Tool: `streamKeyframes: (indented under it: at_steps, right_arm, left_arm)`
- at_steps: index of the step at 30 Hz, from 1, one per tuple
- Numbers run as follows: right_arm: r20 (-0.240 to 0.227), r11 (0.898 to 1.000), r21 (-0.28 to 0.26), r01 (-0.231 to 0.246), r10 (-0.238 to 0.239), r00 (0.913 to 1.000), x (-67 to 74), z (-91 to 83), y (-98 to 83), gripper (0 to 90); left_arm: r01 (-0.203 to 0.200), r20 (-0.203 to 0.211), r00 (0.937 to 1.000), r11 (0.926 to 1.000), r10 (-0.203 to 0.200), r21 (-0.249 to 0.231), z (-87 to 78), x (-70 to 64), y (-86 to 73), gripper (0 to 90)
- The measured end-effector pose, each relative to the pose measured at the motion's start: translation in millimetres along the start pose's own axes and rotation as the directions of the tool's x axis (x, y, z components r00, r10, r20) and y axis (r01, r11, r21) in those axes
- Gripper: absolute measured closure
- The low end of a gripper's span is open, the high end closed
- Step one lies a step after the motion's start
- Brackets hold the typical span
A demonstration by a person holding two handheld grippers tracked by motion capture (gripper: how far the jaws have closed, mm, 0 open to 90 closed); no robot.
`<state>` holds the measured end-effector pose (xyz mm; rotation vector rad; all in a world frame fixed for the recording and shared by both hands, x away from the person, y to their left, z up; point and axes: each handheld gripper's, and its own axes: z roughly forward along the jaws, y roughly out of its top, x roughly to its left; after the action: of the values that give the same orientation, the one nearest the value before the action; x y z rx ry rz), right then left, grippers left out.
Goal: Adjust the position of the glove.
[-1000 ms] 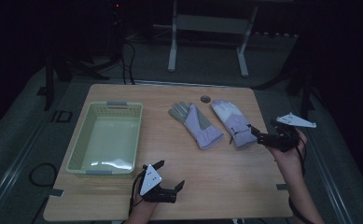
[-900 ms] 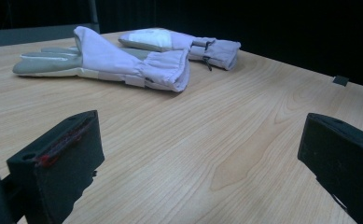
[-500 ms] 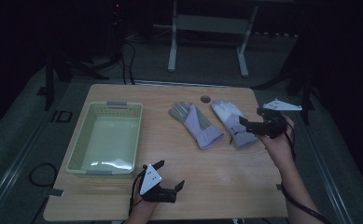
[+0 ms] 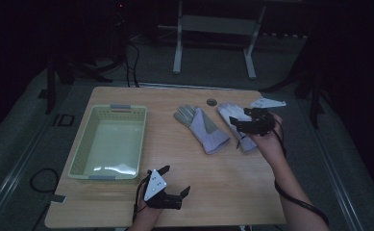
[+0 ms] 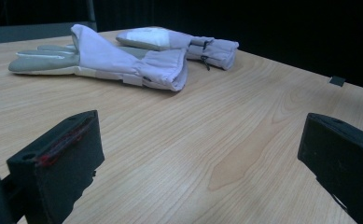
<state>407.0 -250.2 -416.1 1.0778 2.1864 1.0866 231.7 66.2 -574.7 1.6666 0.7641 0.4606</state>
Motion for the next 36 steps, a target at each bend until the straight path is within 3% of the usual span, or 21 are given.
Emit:
streamKeyframes:
  at_steps: [6, 20, 23, 24, 36]
  right_arm:
    - [-0.018, 0.998, 0.057, 0.032, -0.031, 0.9994, 3.8, 32.4, -4.0, 39.7]
    - [-0.054, 0.986, 0.166, 0.021, -0.012, 0.9985, 13.8, 97.3, -9.0, 40.0]
    - [-0.045, 0.980, 0.194, 0.040, -0.032, 0.9985, 15.5, 107.7, -10.4, 39.8]
    - [-0.056, 0.974, 0.220, 0.051, -0.040, 0.9977, 16.9, 116.1, -11.9, 39.8]
    - [-0.068, 0.964, 0.265, 0.018, 0.001, 0.9977, 16.7, 146.5, -22.1, 40.5]
  left_arm:
    - [0.009, 0.005, 0.9999, 1.0000, -0.009, -0.001, 0.0, 0.5, 0.0, 0.2]
    - [0.004, 0.013, 0.9999, 1.0000, -0.004, 0.000, 0.1, 0.4, -0.1, 0.2]
    - [0.006, 0.011, 0.9999, 1.0000, -0.006, 0.000, 0.1, 0.4, -0.1, 0.2]
    - [0.006, 0.011, 0.9999, 1.0000, -0.006, -0.001, 0.1, 0.4, -0.1, 0.2]
    - [0.005, 0.007, 1.0000, 1.0000, -0.005, -0.001, 0.0, -0.2, -0.2, 0.2]
